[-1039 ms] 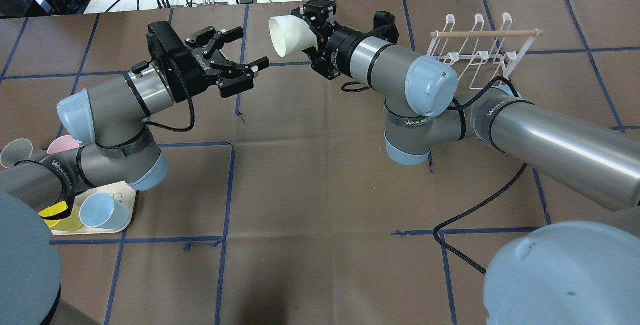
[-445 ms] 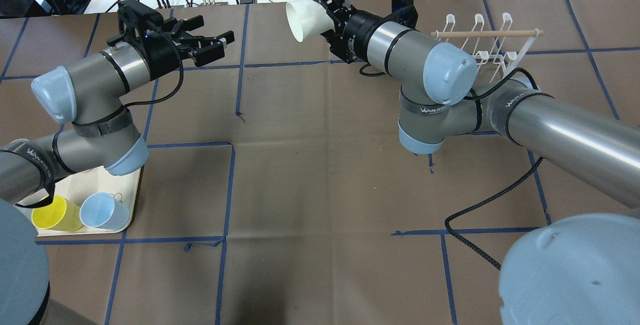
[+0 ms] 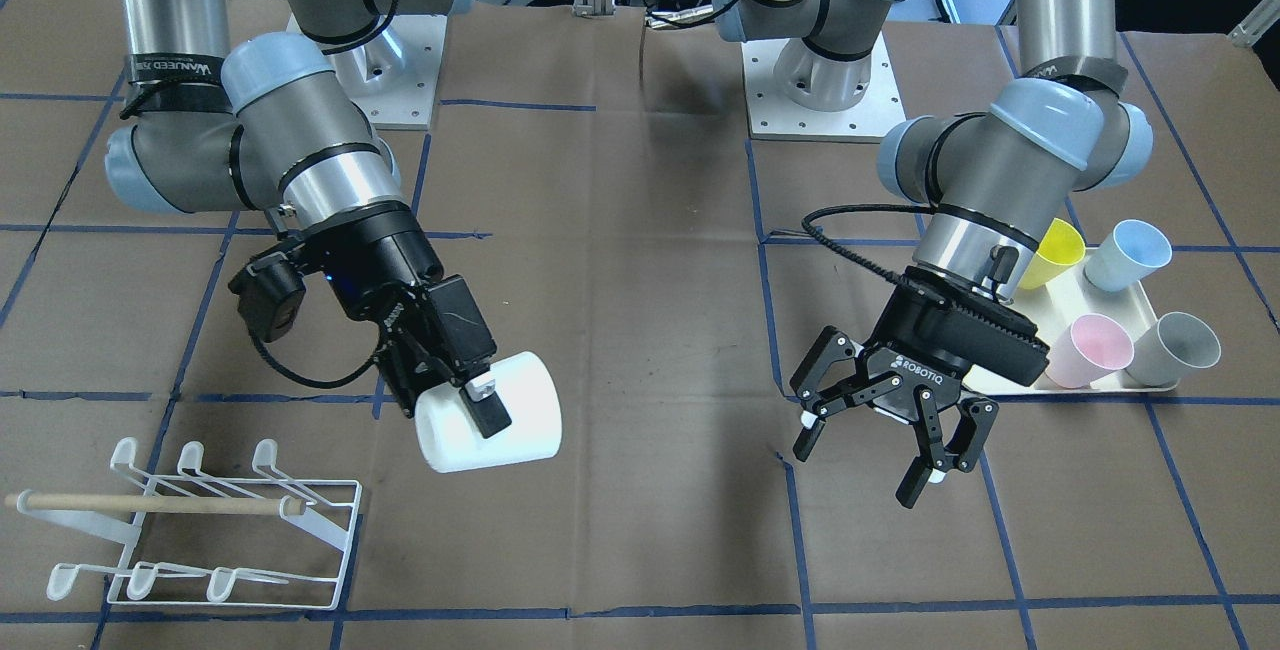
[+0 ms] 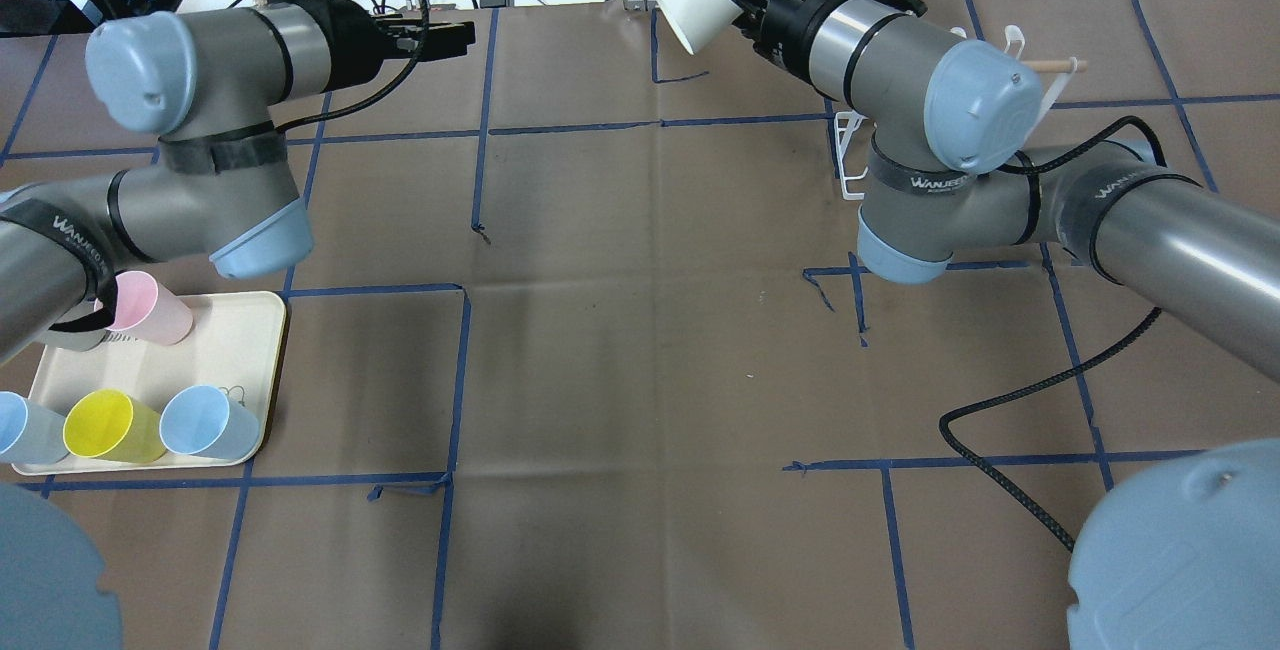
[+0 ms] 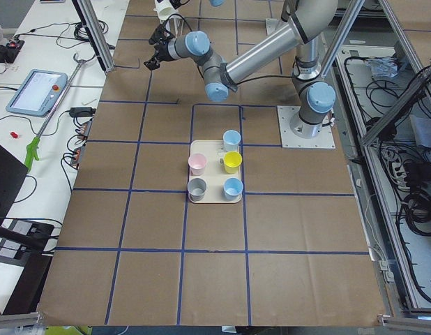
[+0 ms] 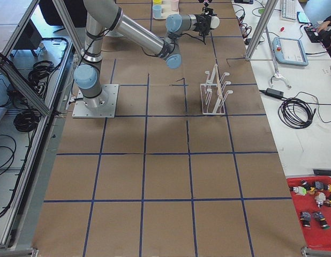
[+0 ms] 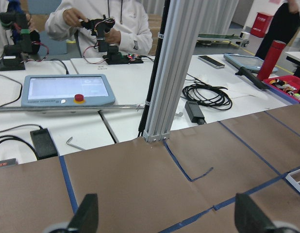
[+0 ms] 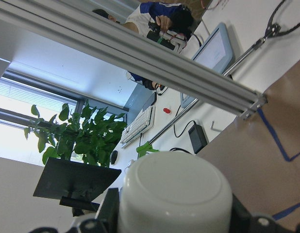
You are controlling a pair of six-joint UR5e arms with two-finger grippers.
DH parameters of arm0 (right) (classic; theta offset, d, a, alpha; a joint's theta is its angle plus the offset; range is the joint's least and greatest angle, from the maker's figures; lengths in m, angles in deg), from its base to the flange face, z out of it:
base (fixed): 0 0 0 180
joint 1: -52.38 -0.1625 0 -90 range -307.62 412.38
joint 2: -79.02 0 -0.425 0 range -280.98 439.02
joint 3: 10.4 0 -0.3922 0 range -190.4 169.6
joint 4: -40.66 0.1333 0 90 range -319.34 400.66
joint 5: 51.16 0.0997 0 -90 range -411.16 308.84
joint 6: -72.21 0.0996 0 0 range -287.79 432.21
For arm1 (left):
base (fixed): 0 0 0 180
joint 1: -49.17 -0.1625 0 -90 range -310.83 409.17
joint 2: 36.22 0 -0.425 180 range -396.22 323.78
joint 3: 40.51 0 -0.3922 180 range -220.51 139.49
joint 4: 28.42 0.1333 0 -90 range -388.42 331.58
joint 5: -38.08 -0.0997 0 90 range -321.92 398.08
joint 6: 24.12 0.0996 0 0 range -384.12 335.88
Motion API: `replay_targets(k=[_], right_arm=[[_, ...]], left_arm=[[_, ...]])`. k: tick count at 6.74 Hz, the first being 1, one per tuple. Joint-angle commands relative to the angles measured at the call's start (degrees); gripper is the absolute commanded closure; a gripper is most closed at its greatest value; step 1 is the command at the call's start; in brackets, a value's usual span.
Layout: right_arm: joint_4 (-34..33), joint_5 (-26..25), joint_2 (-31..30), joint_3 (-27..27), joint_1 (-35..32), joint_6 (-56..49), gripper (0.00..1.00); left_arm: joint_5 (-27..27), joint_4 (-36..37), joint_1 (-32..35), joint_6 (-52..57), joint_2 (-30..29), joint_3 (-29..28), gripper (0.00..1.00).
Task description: Transfer IKEA cup to right arm and place on rack
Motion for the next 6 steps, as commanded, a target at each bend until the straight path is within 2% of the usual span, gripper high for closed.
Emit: replay_targets(k=[1,2,4,6], right_arm=[[0.22,-11.17,-0.37,0.1,3.97,-28.88,0.86],[0.13,-11.41,-0.37,0.09,5.28,-39.57,0.86],[0.13,-11.5,0.24,-0.26,9.33,-47.83,0.86],[-0.39,-11.23,1.73,-0.69,13.19,-50.9,0.86]], left_arm=[[-12.93,-28.16,4.79,-5.48,4.63,-7.54,0.01],[-16.6,-40.13,4.8,-6.13,7.35,-8.96,0.01],[-20.15,-57.75,4.27,-6.13,13.67,-9.68,0.01],[-22.62,-61.25,4.36,-6.04,15.55,-9.16,0.01]])
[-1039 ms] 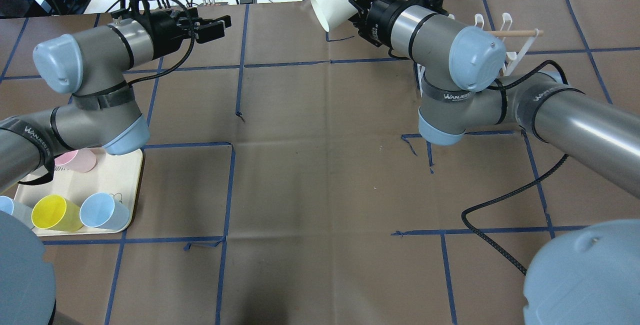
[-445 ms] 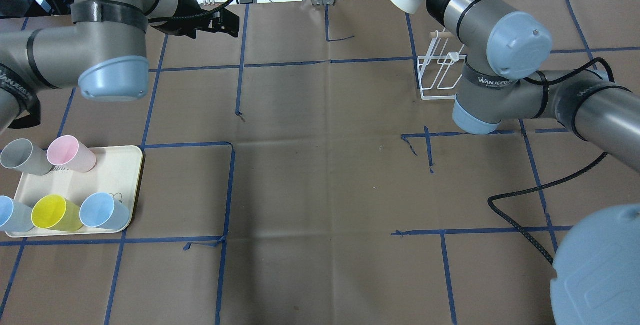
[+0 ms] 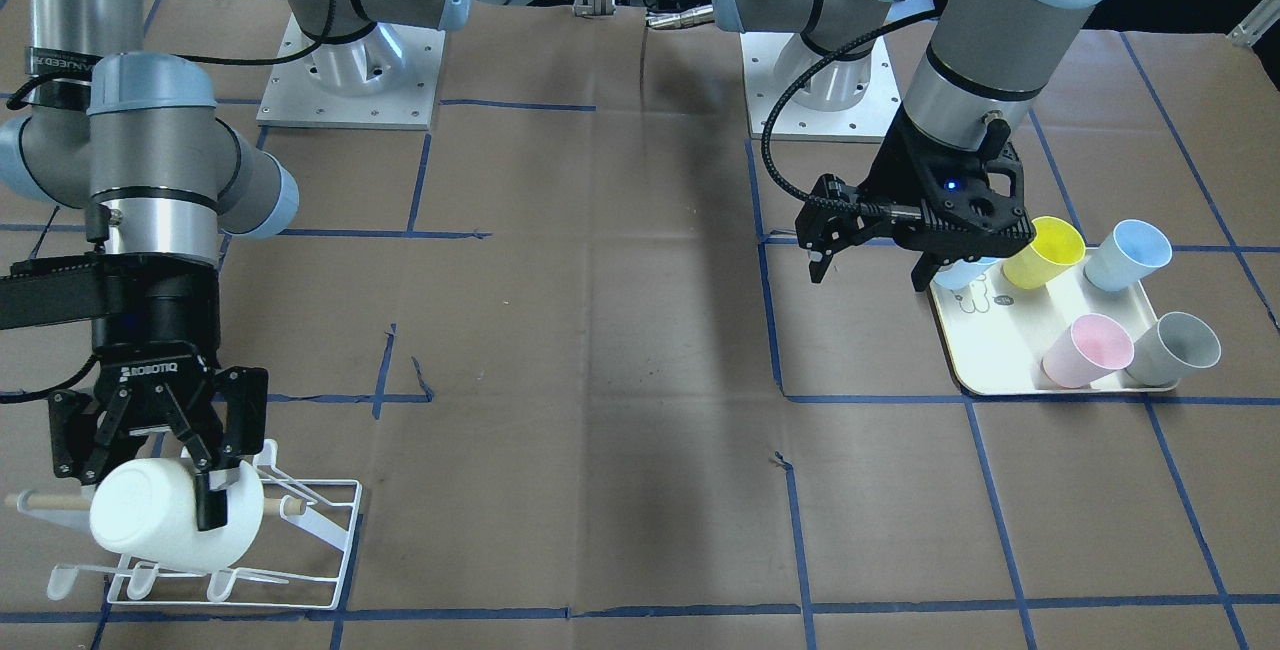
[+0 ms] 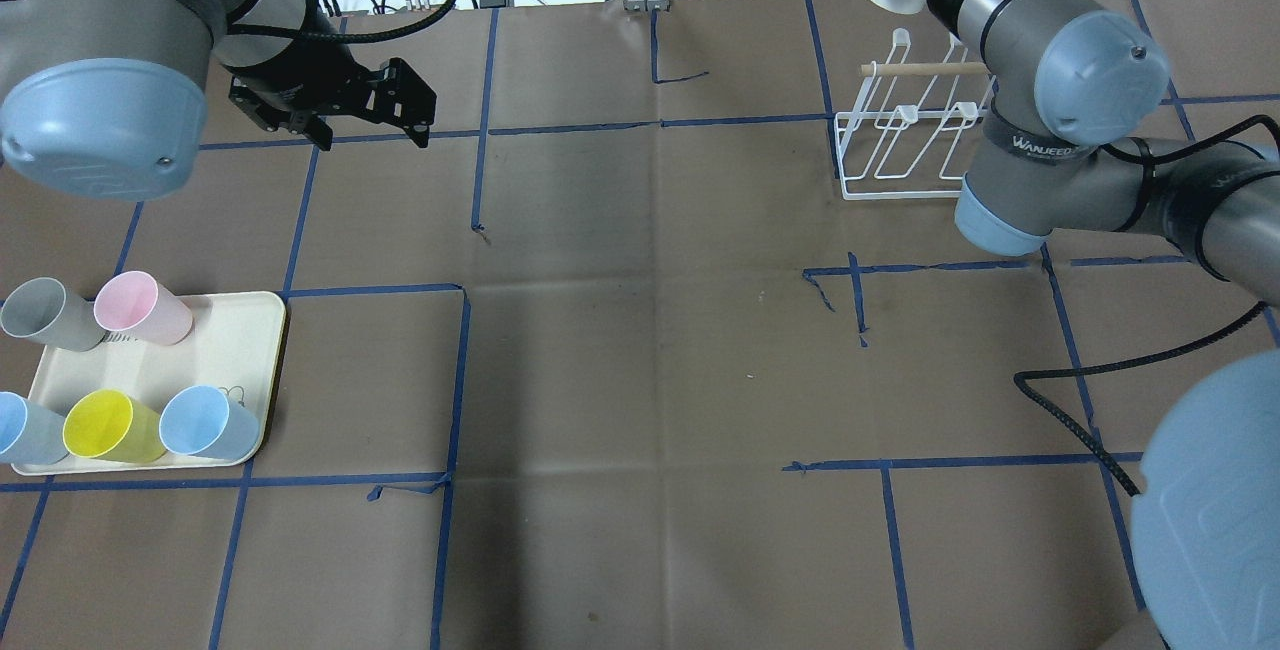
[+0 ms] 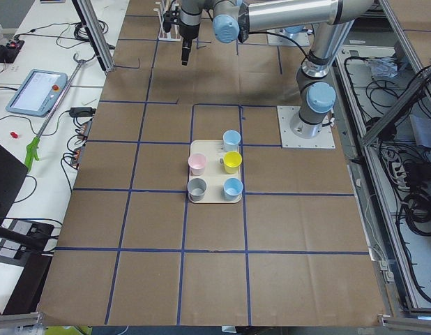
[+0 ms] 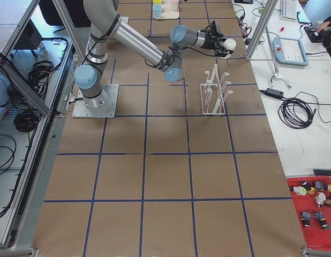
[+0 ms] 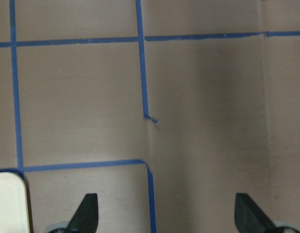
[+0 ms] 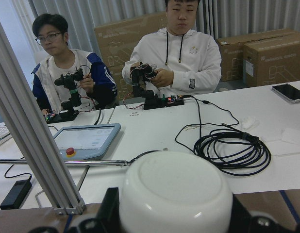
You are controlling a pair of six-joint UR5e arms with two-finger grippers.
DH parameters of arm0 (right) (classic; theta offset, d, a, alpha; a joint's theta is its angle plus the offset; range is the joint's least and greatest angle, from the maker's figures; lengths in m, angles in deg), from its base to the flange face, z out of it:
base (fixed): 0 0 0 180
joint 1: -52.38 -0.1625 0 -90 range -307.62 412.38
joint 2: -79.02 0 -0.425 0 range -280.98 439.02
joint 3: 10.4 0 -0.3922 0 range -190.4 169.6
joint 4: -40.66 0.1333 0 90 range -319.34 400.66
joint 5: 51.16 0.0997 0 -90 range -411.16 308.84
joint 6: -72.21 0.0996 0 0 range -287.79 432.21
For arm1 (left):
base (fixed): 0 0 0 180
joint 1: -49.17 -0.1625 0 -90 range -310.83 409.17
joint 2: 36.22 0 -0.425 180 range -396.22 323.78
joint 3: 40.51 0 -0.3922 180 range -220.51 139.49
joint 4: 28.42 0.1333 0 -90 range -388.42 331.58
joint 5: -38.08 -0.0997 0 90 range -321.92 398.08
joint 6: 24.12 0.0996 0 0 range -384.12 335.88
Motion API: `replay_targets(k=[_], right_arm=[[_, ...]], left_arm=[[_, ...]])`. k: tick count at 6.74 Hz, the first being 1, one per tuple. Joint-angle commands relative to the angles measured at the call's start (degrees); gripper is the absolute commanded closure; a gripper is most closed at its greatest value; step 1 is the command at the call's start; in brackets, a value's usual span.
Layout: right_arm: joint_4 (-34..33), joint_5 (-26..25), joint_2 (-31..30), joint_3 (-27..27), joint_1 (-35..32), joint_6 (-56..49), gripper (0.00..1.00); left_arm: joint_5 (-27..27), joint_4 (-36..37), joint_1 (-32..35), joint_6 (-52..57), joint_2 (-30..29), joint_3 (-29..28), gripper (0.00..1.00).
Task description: Transfer IKEA cup to right arm and place on rack
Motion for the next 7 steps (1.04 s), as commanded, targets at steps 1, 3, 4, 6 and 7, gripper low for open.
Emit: replay_targets(k=[1,3,4,6,7], right_arm=[[-1.19,0.06,3.57,-0.76,2.31,-4.22,0.86],[-5.16,0.06,7.98,-3.03,2.31,-4.75,0.86],[-5.16,-0.03,8.51,-3.31,2.05,-4.84,0.86],[-5.42,0.15,10.09,-4.36,1.78,-4.67,0.85],[-5.42,0.58,10.54,-5.06,1.52,-4.67,0.85]], left_arm=[[-0.95,-2.55,0.03,0.09,1.72,0.54,0.01],[-1.21,-2.82,-1.19,0.71,3.83,2.3,0.0],[-1.3,-3.78,-3.72,3.67,4.1,2.65,0.0],[-1.83,-6.85,-14.41,16.03,6.98,4.83,0.0],[-1.66,-6.17,-20.47,25.75,9.61,8.59,0.0]])
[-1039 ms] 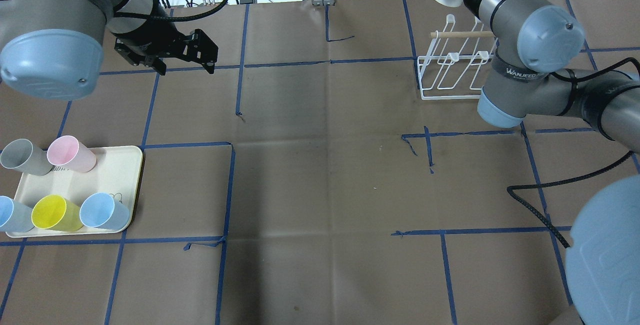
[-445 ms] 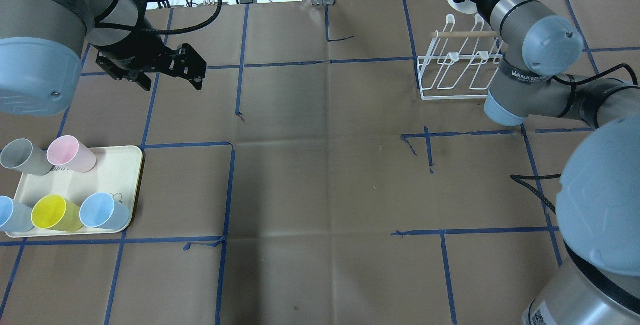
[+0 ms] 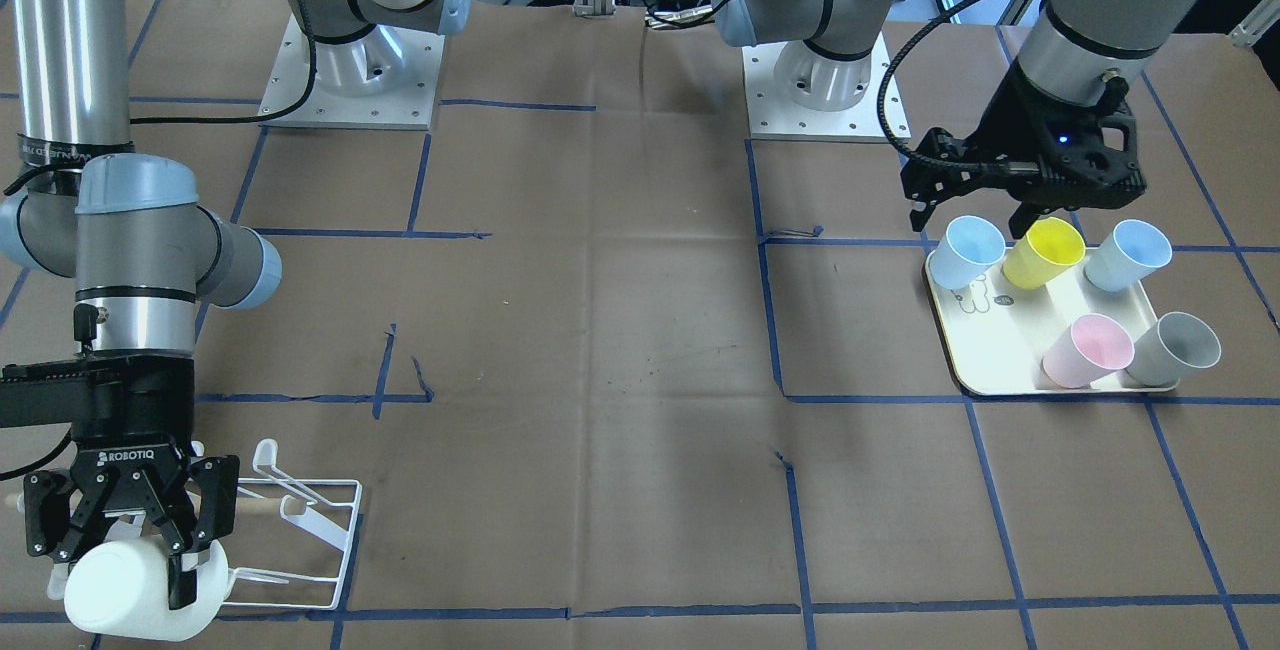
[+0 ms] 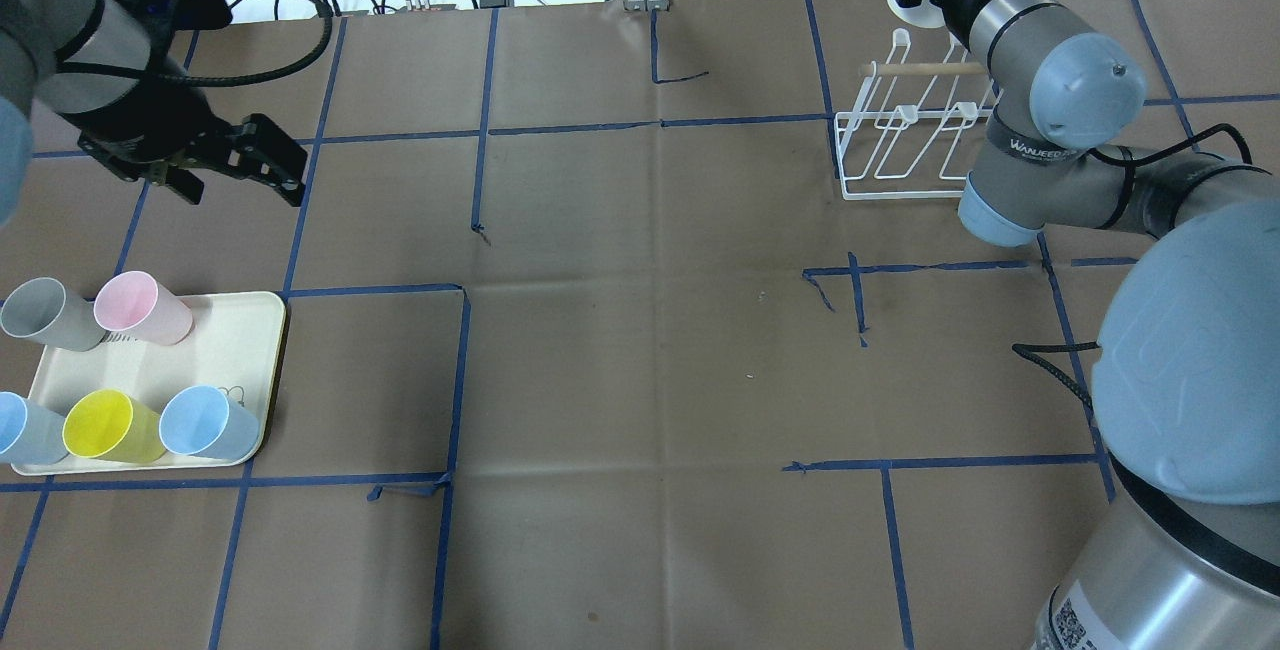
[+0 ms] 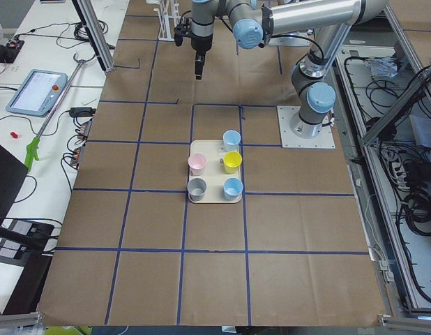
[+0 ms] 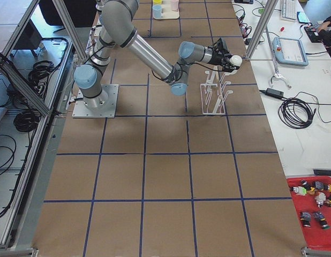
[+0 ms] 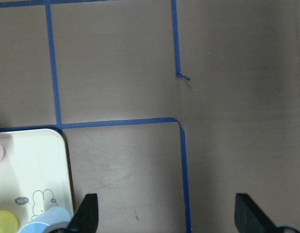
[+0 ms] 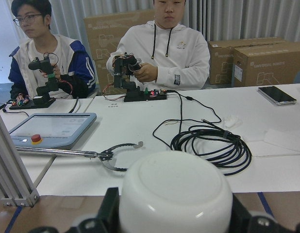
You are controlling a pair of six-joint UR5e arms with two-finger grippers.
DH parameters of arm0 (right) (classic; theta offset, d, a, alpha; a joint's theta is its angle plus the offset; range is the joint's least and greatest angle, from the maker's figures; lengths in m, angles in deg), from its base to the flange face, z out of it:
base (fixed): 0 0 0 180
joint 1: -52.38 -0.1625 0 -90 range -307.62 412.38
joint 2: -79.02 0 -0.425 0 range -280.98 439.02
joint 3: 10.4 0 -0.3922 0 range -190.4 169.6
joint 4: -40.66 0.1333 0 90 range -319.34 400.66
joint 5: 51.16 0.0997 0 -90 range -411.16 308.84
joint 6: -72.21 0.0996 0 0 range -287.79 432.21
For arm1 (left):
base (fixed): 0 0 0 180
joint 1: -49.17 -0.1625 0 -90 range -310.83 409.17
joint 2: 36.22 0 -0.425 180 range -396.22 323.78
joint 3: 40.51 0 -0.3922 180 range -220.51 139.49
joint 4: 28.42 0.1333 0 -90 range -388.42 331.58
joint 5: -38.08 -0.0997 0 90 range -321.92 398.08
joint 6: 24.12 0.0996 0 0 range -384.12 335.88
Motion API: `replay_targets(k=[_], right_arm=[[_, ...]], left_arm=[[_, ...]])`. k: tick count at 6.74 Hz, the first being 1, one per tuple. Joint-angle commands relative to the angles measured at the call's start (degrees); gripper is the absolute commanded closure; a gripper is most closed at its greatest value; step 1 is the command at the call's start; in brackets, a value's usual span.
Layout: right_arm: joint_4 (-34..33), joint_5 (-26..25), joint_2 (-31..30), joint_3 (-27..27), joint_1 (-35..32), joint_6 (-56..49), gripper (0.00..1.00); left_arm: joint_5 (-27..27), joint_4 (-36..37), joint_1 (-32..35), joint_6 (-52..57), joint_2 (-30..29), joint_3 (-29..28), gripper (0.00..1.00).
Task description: Transfer IKEA cup to right arm and place on rack
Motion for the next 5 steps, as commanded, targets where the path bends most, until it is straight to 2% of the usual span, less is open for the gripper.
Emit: replay_targets(k=[1,3,4,5], right_arm=[[-0.04,0.36,1.2,-0.37,-0.33,0.03,0.85],[-0.12,0.36,1.73,0.25,-1.47,0.03,0.85],[-0.04,0.1,1.9,0.6,-1.65,0.12,0.84],[0.05,0.09,1.99,1.56,-1.65,0.03,0.83]], left_arm=[[-0.1,-0.05,-10.39,10.7,3.91,6.68,0.0],[-0.8,-0.06,-12.28,10.72,9.42,15.63,0.01],[-5.68,1.51,-12.45,10.63,11.72,19.16,0.01],[-7.29,2.75,-13.85,11.06,11.57,19.55,0.01]])
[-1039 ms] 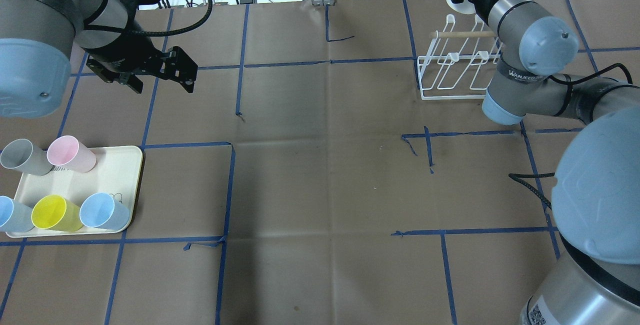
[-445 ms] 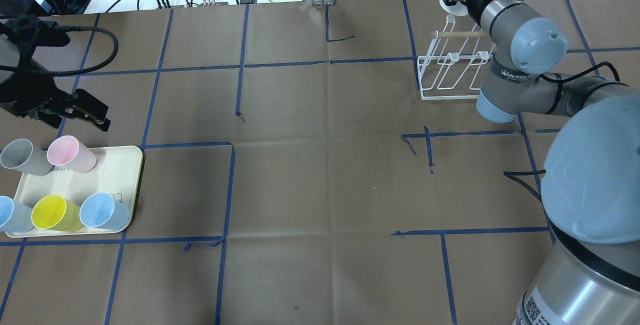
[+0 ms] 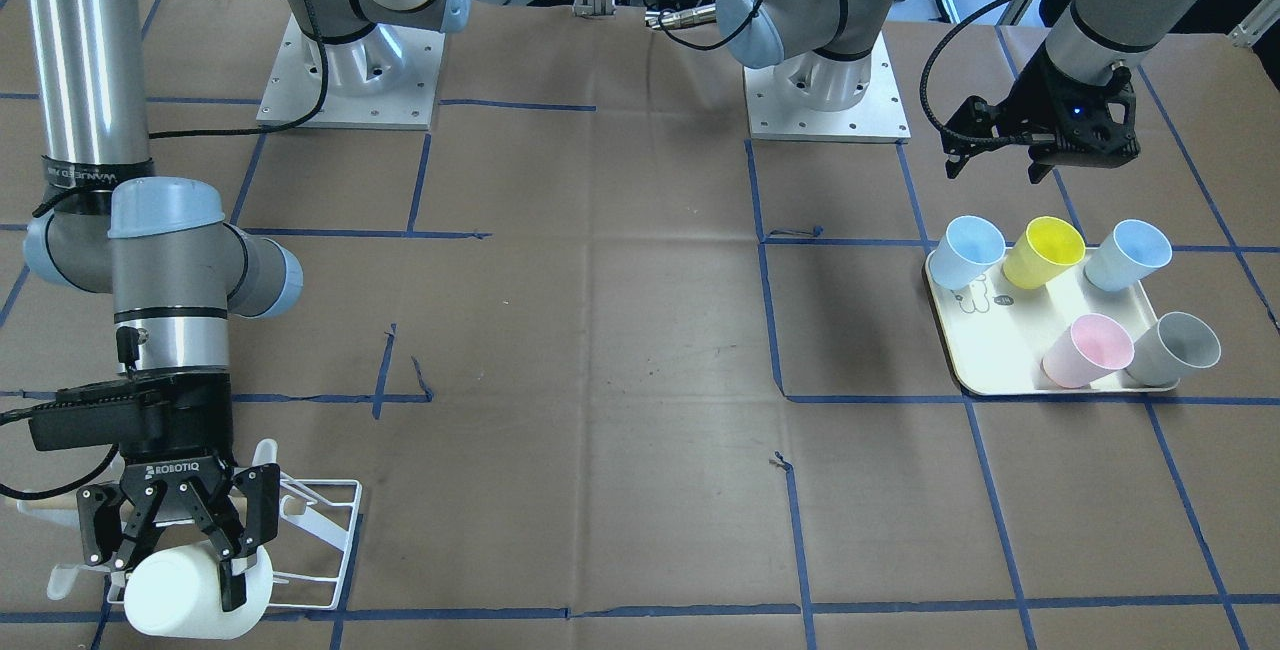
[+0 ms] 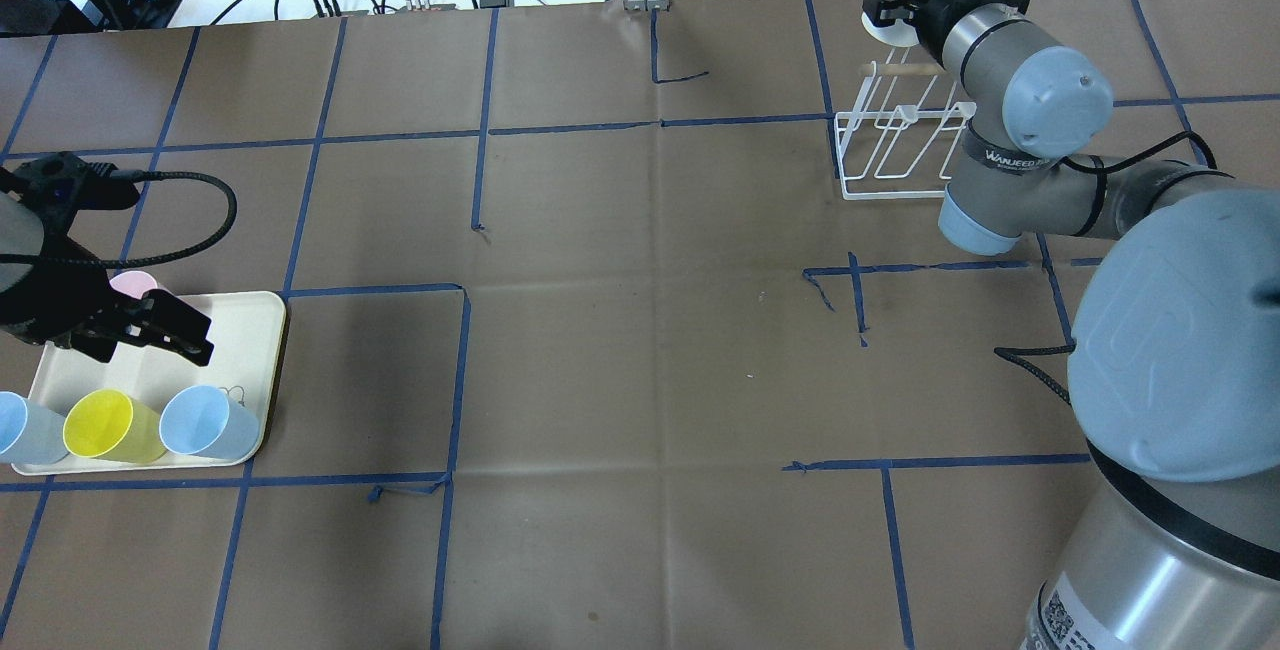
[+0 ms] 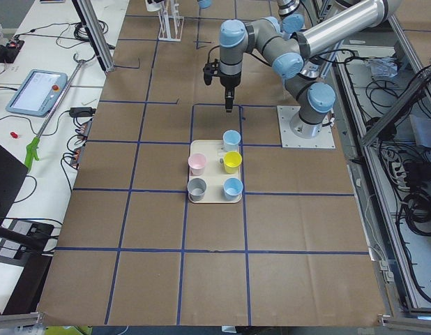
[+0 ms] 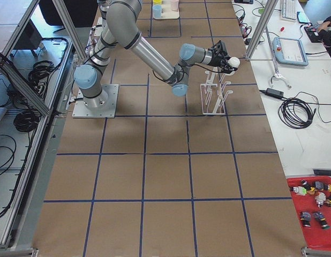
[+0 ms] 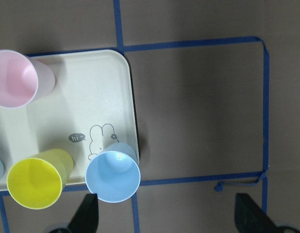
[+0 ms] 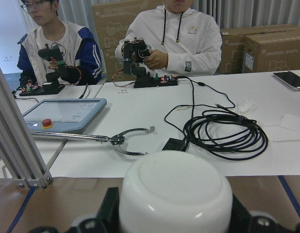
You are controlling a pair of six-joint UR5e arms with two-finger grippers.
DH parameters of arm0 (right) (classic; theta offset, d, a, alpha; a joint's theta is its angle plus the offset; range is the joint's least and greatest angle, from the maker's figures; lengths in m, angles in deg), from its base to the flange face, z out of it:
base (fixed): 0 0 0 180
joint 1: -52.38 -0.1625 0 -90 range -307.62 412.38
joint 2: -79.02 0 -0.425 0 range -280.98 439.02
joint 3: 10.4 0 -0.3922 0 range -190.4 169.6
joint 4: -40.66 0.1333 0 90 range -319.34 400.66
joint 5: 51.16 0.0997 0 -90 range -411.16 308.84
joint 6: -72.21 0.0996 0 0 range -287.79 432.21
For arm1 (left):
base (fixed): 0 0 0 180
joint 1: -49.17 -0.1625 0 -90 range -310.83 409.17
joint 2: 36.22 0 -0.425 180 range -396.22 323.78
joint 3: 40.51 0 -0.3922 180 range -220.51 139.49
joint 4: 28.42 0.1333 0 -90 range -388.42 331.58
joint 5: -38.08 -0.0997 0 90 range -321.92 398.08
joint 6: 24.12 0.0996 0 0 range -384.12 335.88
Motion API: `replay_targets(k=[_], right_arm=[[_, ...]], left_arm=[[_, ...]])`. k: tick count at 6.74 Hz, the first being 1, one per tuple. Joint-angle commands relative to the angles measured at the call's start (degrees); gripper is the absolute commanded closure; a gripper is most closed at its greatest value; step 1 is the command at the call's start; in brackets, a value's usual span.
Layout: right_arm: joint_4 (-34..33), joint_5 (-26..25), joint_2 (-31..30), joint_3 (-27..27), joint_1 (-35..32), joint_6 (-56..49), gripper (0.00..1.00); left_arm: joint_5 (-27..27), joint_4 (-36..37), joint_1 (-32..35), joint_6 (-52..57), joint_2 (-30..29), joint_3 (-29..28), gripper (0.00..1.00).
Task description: Transfer IKEA cup to right arm and place on rack
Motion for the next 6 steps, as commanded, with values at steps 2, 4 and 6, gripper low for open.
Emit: replay_targets(k=[2,4,6], right_arm=[[0.17,0.36,-0.38,1.11,0.13,0.05,0.83],[0.34,0.45,-0.12,1.54,0.31,-0.21,0.83],[0.43,0.28,0.05,2.34,0.31,-0.3,0.77]], left_arm=[[-2.07,1.25,-5.21,2.08,0.3,2.74,0.01],[-0.15,2.74,-5.04,1.82,-0.39,5.28,0.01],[2.06,4.58,-5.13,1.73,-1.54,7.22,0.01]])
